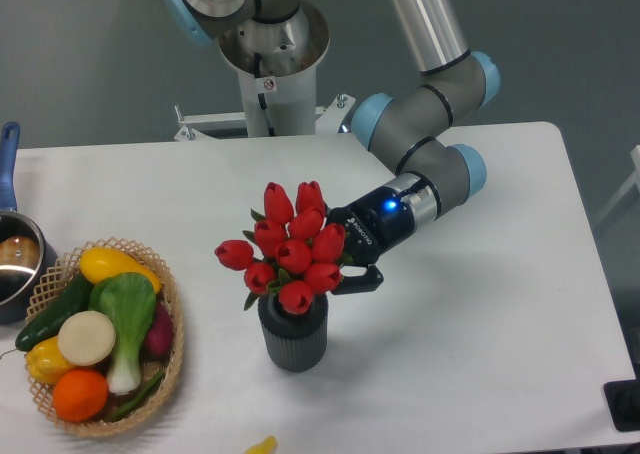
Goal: Insert the flowers into the vase
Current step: 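Push the tulips further down into the vase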
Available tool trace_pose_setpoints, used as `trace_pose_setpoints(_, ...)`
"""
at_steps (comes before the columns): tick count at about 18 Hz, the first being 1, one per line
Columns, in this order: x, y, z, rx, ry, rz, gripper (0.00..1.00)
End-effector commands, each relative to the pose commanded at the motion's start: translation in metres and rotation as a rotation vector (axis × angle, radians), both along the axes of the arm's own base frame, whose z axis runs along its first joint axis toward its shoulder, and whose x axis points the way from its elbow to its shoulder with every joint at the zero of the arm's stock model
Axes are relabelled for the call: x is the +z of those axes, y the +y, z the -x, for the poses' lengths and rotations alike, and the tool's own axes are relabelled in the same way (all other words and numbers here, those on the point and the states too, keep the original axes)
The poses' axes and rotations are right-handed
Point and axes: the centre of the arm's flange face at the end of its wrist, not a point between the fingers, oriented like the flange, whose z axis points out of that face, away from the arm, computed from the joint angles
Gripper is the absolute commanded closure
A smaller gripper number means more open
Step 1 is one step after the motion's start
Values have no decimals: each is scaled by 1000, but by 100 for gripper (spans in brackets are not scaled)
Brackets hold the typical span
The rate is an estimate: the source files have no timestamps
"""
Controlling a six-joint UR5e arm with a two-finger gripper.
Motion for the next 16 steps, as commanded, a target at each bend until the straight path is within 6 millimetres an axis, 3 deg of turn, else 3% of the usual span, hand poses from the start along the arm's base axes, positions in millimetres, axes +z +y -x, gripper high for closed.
trace_pose_setpoints(5,-23,-1,-1,12,9,-2,61)
trace_pose_setpoints(16,-40,-4,6,30,15,-3,61)
